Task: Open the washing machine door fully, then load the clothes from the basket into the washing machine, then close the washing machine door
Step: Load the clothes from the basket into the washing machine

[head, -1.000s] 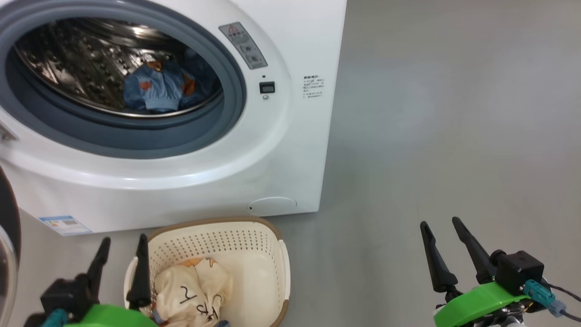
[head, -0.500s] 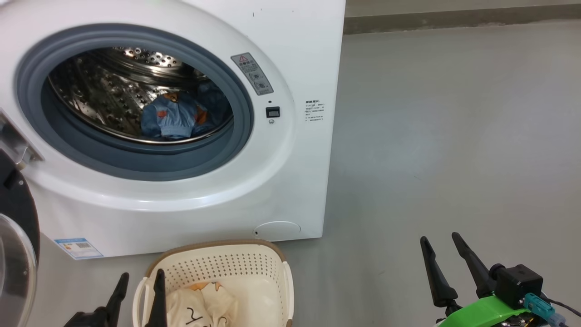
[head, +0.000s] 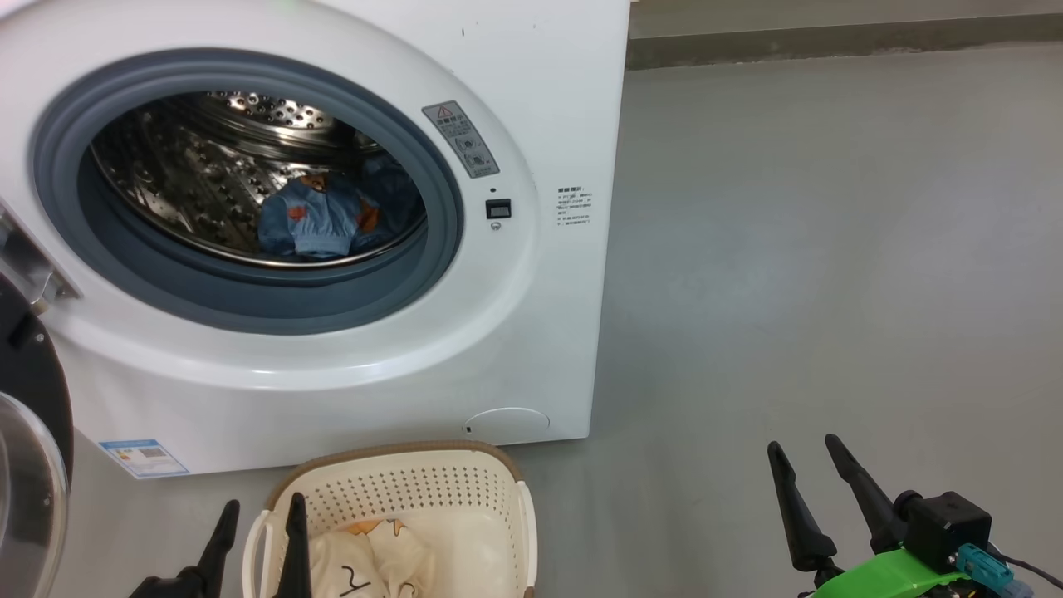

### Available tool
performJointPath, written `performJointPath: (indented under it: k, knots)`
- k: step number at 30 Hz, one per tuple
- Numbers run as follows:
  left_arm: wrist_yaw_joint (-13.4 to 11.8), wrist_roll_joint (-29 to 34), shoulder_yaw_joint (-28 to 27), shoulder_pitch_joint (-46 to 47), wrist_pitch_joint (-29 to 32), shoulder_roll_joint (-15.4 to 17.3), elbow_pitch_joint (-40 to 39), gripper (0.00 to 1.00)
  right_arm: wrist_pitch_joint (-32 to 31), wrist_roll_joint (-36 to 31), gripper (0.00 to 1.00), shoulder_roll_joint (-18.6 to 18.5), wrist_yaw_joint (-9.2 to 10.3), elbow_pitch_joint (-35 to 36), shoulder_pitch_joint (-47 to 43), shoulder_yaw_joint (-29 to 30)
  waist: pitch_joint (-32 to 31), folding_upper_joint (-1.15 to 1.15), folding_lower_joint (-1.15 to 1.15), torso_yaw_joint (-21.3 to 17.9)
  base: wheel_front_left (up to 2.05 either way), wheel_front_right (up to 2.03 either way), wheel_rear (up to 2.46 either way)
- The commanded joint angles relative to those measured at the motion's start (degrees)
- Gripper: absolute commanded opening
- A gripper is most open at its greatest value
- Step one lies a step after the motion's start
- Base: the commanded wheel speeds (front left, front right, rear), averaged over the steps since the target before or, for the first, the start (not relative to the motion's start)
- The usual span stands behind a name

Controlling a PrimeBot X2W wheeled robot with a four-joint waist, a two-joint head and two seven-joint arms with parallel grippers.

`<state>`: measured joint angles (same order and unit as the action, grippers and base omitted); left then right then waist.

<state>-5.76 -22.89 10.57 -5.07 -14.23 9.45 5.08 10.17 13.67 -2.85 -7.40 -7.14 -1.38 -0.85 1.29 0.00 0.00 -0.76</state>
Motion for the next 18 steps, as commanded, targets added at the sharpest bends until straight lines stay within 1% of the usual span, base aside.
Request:
performJointPath:
  k: [1, 18]
  knots:
    - [0.3, 0.7, -2.2, 0.8, -0.8, 0.2, -1.6, 1.00, 0.2, -0.6, 1.00, -0.1, -0.09, 1.6, 0.8, -1.5, 0.1, 0.00, 0.00, 0.0, 0.00, 0.00, 0.00]
    - [1.6, 2.2, -3.5, 1.1, -0.8, -0.9, -0.9, 1.00, 0.3, -0.4, 1.00, 0.0, -0.09, 1.1, 1.0, -1.7, 0.0, 0.00, 0.00, 0.1, 0.00, 0.00, 0.00]
